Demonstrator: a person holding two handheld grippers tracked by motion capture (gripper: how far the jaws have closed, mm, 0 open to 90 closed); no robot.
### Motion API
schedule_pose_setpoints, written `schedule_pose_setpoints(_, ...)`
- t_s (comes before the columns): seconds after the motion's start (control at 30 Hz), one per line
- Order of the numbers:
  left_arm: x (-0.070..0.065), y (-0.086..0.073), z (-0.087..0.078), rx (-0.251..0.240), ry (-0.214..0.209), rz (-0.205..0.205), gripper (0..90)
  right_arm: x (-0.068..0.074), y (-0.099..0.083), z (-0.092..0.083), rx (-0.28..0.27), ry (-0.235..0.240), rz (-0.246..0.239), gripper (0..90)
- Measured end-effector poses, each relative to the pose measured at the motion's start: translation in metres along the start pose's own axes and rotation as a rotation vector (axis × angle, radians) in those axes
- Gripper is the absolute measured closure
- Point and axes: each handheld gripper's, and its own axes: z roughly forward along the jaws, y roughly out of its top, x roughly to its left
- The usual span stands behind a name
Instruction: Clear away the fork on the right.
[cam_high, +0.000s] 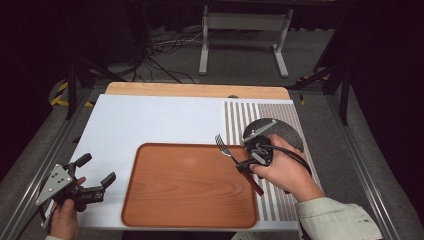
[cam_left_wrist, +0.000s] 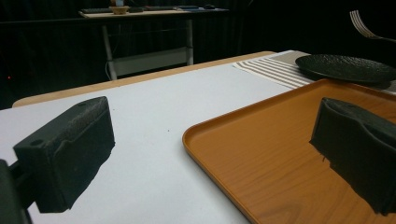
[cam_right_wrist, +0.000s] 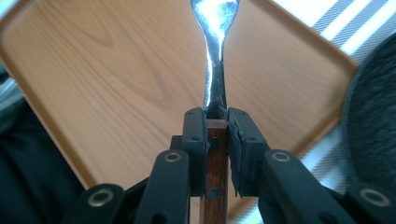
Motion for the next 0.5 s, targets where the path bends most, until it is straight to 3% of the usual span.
schedule_pose_setpoints(0.37,0.000,0.000,0.000,-0.003,0.002,0.002,0.4,0.006,0.000,0.020,0.032,-0.002,0.108,78.3)
schedule_pose_setpoints(0.5,0.001,0.000,-0.001,-0.003,0.000,0.000,0.4,0.007,0.000,0.026,0.040,-0.007,0.126,78.3)
